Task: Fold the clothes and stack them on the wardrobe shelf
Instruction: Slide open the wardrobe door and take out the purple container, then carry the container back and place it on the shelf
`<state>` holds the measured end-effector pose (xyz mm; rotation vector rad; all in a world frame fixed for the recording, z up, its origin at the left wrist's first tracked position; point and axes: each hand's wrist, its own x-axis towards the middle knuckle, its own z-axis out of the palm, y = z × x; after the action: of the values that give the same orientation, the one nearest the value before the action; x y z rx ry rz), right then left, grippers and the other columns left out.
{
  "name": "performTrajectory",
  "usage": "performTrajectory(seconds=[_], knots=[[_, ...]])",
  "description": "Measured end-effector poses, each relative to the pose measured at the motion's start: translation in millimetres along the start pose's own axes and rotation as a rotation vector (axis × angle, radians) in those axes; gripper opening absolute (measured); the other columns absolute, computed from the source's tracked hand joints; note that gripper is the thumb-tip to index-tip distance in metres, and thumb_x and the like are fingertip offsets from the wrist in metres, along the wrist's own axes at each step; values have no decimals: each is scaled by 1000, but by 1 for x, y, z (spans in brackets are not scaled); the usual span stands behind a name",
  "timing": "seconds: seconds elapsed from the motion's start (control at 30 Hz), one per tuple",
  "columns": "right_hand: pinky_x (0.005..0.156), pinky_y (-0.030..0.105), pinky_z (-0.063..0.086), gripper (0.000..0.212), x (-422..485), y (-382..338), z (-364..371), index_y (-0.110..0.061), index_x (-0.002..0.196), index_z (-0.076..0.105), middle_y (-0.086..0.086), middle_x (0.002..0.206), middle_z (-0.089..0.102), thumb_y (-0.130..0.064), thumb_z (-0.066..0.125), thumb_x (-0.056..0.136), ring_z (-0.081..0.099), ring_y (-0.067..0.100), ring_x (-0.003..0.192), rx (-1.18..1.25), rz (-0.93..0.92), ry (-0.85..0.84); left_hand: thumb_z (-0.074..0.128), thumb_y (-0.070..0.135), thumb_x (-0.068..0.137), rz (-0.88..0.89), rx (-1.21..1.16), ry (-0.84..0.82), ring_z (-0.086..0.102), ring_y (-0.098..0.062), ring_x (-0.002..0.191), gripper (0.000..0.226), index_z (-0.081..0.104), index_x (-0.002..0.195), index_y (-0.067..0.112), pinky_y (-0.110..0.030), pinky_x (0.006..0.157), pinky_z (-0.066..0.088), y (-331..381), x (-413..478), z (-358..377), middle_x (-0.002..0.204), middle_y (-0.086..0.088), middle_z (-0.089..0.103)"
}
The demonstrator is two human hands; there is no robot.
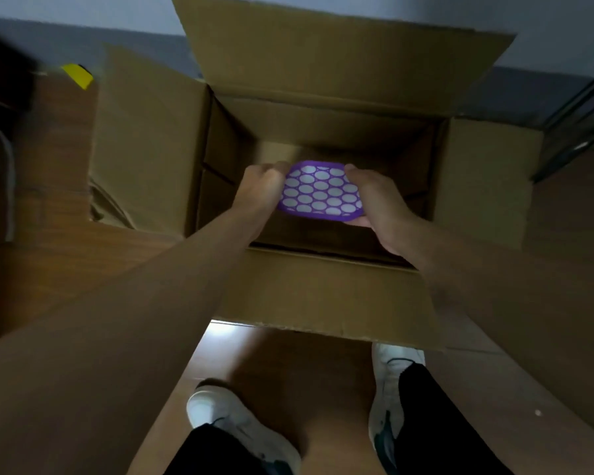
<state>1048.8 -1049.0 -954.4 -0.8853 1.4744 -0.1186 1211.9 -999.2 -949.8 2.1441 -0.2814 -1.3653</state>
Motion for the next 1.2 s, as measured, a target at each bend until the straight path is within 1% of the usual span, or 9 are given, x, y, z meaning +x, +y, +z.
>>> performTrajectory(seconds=[0.07, 0.27, 0.47, 0.57, 0.7, 0.77, 0.83, 0.93, 1.2], knots=[[93, 43, 57, 20, 12, 11, 5, -29, 112, 52, 1, 116, 63, -42, 55, 98, 65, 18, 104, 5, 31, 0, 57, 35, 93, -24, 29, 3, 68, -22, 88, 22, 56, 79, 18, -40, 88, 57, -10, 12, 5, 87, -1, 67], [101, 45, 51, 26, 34, 21, 7, -28, 118, 55, 0, 113, 66, -42, 55, 97, 65, 19, 104, -97, 36, -66, 61, 33, 88, -94, 61, 1, 67, -25, 95, 21, 57, 76, 16, -42, 94, 55, -27, 36, 11, 100, -8, 71], [101, 41, 49, 55, -2, -11, 10, -23, 146, 41, 1, 134, 54, -44, 53, 97, 57, 21, 115, -336, -46, 73, 59, 28, 93, -18, 224, -6, 54, -22, 120, 45, 53, 136, 18, -26, 93, 40, -8, 3, -5, 130, -3, 58], [102, 35, 45, 42, -47, -43, 12, -16, 136, 52, 4, 133, 58, -29, 56, 96, 55, 21, 120, -329, -167, 150, 59, 16, 93, 100, 138, 5, 52, -18, 118, 45, 51, 137, 11, -20, 95, 39, 14, -48, -24, 129, -5, 57], [96, 24, 43, 25, -138, -105, 19, -14, 110, 65, -2, 108, 64, -5, 55, 89, 60, 19, 112, -251, -329, 204, 55, -4, 93, 178, -65, -13, 54, -13, 103, 35, 56, 127, 0, -2, 70, 41, 56, -149, -72, 111, -5, 60], [96, 31, 48, 25, -193, -139, 25, -18, 98, 66, -3, 99, 65, 0, 53, 87, 63, 22, 106, -207, -380, 196, 54, -9, 92, 153, -222, -23, 57, -15, 99, 32, 58, 123, 0, -10, 78, 44, 78, -209, -109, 108, -9, 63], [94, 43, 52, 27, -251, -172, 33, -23, 86, 64, -2, 93, 66, 2, 52, 88, 66, 26, 99, -184, -400, 137, 52, -10, 93, 107, -345, -32, 60, -19, 95, 29, 60, 118, 3, -24, 87, 46, 93, -278, -155, 105, -12, 66], [80, 40, 55, 27, -350, -220, 45, -24, 82, 63, -2, 88, 67, 0, 54, 92, 67, 18, 79, -151, -398, -78, 50, -5, 97, 76, -469, 68, 65, -21, 88, 24, 61, 115, 4, -33, 87, 51, 106, -382, -223, 99, -12, 70], [66, 22, 57, 16, -582, -249, 61, -19, 94, 67, -3, 84, 74, -8, 56, 93, 69, 7, 70, -607, -344, -616, 53, 6, 94, 76, -745, 374, 73, -19, 84, 20, 67, 102, 16, -26, 74, 56, 87, -617, -279, 89, -1, 77]])
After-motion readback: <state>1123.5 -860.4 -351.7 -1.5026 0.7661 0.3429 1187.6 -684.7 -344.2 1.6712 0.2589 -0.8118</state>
